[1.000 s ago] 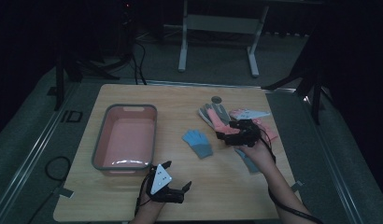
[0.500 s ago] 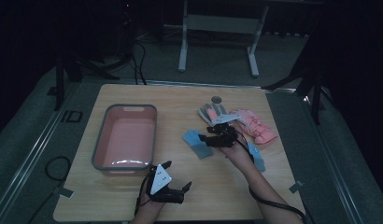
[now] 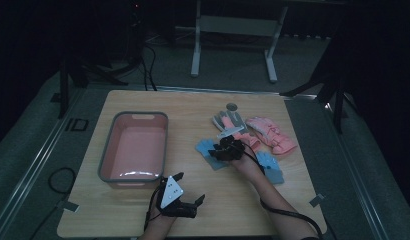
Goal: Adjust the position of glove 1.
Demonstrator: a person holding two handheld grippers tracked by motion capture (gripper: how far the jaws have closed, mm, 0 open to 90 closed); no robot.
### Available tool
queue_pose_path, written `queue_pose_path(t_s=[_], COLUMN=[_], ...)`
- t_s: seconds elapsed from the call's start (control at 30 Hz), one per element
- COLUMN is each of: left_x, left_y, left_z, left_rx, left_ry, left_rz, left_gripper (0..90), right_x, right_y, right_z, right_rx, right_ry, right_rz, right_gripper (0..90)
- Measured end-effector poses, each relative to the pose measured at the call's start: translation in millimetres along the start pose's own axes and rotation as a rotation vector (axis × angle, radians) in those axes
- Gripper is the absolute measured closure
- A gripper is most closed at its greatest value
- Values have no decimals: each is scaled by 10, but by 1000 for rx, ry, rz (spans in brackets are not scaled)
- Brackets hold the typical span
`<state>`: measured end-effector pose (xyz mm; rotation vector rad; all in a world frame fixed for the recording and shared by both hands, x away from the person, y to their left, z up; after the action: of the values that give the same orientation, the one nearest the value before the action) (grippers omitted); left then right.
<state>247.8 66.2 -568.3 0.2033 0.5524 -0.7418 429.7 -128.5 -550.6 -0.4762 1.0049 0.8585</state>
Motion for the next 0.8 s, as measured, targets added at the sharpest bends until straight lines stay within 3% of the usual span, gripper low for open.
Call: queue_pose_path(t_s=[0.13, 0.33, 0.53, 0.6, 0.63, 0.8], left_x=[0, 1, 2, 1, 1, 4], left_y=[1, -3, 3, 2, 2, -3], left_z=[0, 0, 1, 0, 1, 2], left_rx=[-1, -2, -4, -4, -3, -2], left_ry=[0, 1, 2, 1, 1, 2], left_rz=[0, 0, 1, 2, 2, 5], left_gripper=[0, 0, 0, 0, 0, 0], right_x=[113, 125, 23, 23, -185, -617], right_y=[-15, 10, 132, 132, 239, 422], right_z=[-22, -44, -40, -40, -56, -139], right_rx=[9, 18, 136, 136, 192, 268], right_ry=[20, 2, -10, -10, -55, -110], right_rz=[-5, -15, -46, -46, -48, -121], right_gripper=[633, 820, 851, 851, 851, 852])
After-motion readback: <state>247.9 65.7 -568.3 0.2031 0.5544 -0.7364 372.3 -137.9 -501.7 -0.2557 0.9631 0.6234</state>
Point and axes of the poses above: each handheld gripper's, and its own axes: x roughly forward along the jaws, z roughly out of its top, y roughly to its left, the point moved 2 cm from there along x, roughly forward along the jaws, and after that the axes turned 14 degrees about y, right-handed, at the moved point
